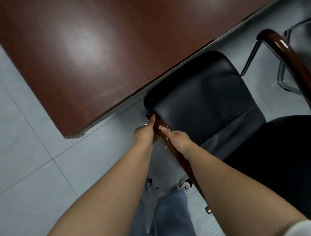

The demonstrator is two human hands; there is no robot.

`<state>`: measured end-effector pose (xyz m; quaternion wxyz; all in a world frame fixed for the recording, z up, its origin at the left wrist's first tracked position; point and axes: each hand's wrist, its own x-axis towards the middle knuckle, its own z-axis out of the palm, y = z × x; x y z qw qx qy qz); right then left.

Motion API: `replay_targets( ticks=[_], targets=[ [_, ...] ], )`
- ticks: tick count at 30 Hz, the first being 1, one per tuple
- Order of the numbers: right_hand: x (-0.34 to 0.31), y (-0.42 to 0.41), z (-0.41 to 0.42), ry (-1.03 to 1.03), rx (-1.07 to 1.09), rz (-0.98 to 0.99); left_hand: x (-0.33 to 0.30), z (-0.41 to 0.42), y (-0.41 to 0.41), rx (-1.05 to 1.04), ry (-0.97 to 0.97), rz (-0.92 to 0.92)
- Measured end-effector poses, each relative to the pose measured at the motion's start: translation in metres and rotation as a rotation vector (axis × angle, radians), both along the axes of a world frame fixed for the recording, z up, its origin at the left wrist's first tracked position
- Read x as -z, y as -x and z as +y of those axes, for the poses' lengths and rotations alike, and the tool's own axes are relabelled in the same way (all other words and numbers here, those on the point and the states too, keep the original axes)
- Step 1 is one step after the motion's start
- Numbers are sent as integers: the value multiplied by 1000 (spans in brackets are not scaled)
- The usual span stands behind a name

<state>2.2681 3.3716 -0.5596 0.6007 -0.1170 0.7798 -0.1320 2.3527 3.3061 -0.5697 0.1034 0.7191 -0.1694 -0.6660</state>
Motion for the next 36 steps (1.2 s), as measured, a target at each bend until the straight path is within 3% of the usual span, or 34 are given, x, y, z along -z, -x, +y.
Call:
replay_targets(
  ticks=[7, 10, 13, 19, 24, 29, 36],
  targets=[
    [-16, 2, -16, -40, 25, -16, 4, -6, -3, 15, 1, 27],
    [-31, 8, -12, 52, 216, 26, -7, -10, -2, 175, 21, -14],
    [-51, 6, -3, 116, 393, 9, -27, -6, -5, 303, 165, -43],
    [-97, -3, 28, 318, 576, 30, -82, 33, -2, 295, 281, 111],
    [-149, -9, 75, 508, 658, 56, -146, 82, -3, 193, 405, 303],
    [-183, -28, 147, 650, 580, 52, -184, 152, -19, 137, 632, 286],
    [-196, -54, 280, 753, 549, -71, -186, 298, -32, 82, 619, 371]
  ],
)
